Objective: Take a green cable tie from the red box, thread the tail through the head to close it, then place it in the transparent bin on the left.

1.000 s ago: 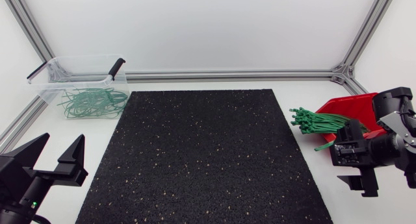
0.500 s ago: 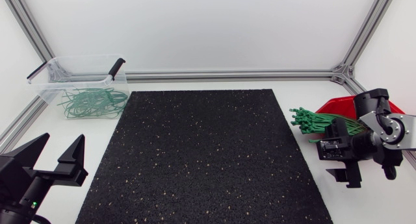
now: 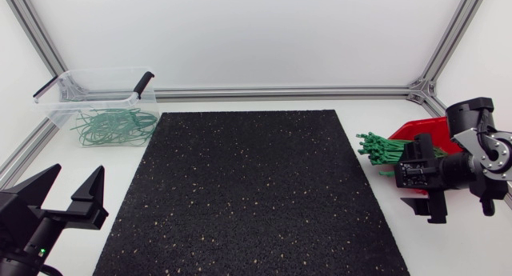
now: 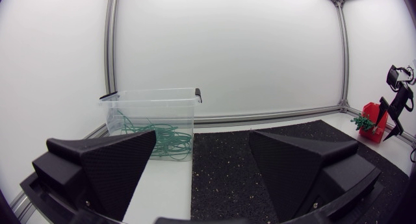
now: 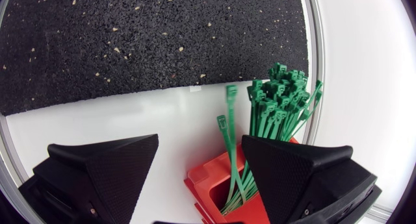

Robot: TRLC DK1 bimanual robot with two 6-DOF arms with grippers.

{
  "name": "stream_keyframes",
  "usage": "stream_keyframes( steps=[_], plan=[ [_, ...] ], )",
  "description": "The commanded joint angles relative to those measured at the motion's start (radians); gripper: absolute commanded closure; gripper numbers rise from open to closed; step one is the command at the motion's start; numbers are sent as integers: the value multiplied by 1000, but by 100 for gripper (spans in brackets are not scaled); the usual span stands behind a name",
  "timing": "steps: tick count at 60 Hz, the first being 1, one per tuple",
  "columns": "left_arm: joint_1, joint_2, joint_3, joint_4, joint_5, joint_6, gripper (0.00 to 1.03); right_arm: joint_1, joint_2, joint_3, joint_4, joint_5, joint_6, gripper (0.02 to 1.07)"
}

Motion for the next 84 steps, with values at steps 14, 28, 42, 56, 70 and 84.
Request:
stream_keyframes(
  steps=[14,28,42,56,70,84],
  plan=[
    [8,7,-39,-22,-5,-8,4,7,-7,31,-23,-18,31,22],
    [6,7,-39,-22,-5,-8,4,18,38,-16,44,-13,29,34],
    [5,7,-39,-22,-4,-8,4,26,48,-44,81,-11,19,56],
    [5,9,-39,-22,-2,-8,4,23,53,-61,87,-7,-15,81],
    [1,9,-39,-22,-2,-8,4,-17,44,-79,86,-5,-58,82],
    [-5,9,-39,-22,-2,-8,4,-39,42,-90,122,-2,-90,84]
  ],
)
